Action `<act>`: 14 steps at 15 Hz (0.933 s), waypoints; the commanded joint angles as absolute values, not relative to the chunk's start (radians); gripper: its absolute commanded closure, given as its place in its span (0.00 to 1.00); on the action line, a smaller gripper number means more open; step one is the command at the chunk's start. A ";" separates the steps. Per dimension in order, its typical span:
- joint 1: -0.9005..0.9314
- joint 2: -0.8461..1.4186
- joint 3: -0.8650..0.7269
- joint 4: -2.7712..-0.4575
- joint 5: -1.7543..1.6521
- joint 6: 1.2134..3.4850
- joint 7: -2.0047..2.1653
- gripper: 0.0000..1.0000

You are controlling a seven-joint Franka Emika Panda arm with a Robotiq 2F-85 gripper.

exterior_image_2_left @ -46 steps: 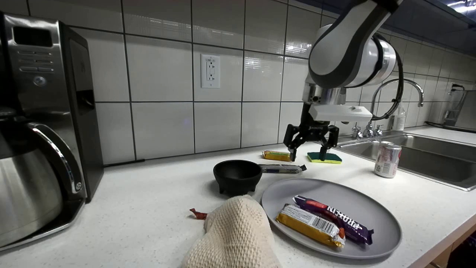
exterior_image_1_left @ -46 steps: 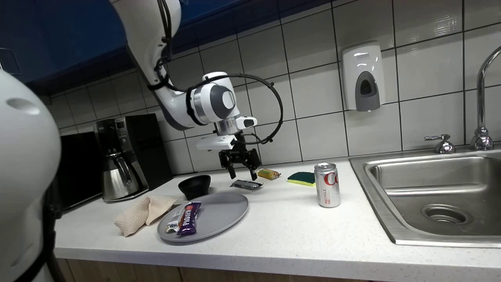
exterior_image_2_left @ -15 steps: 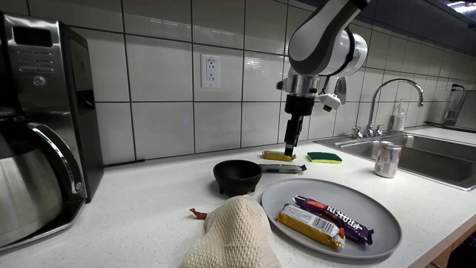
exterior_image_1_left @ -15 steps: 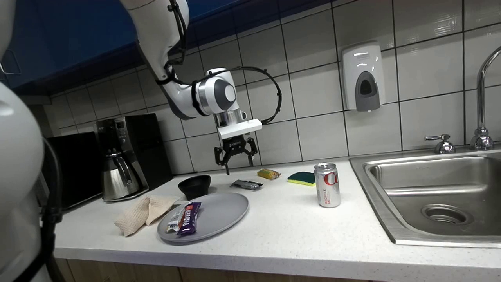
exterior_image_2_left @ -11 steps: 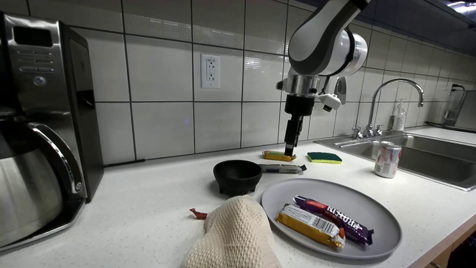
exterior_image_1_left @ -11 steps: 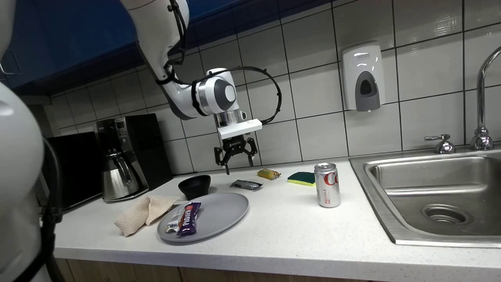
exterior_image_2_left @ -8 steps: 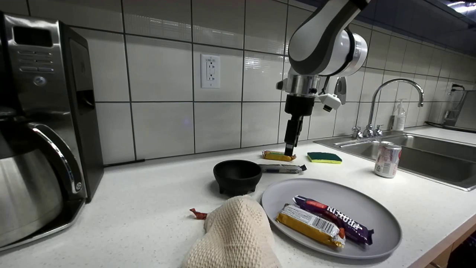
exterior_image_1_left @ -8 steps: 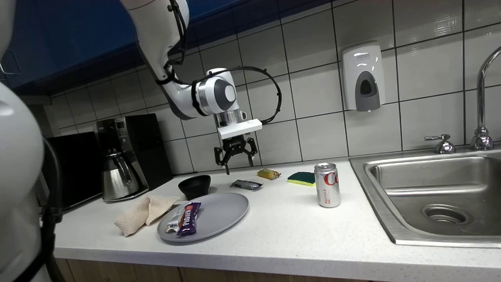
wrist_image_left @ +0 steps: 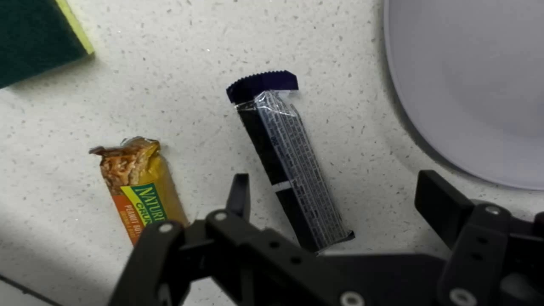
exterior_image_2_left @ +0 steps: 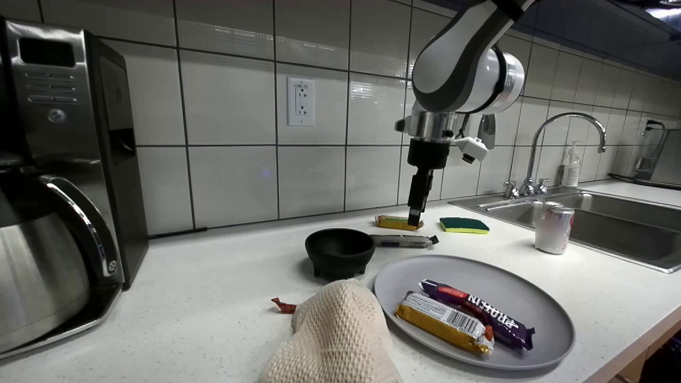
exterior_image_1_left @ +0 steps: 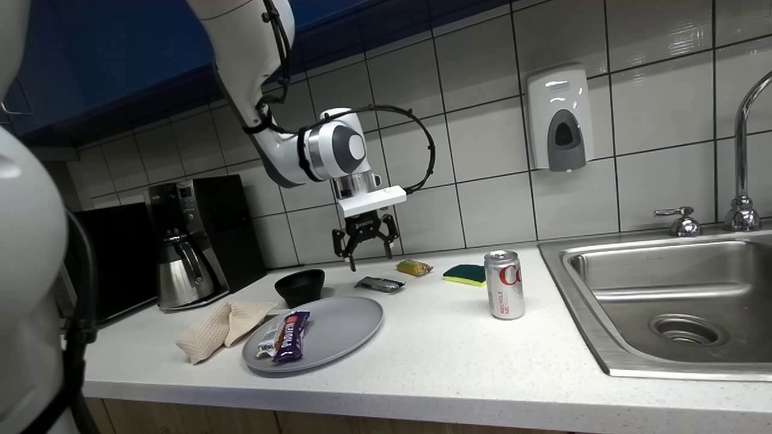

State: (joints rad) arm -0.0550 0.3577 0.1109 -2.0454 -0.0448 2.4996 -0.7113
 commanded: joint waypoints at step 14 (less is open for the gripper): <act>-0.065 0.485 0.108 -1.935 -0.087 2.537 -0.880 0.00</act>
State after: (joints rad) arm -0.0560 0.4598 0.1066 -1.9720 -0.0587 2.5383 -0.8555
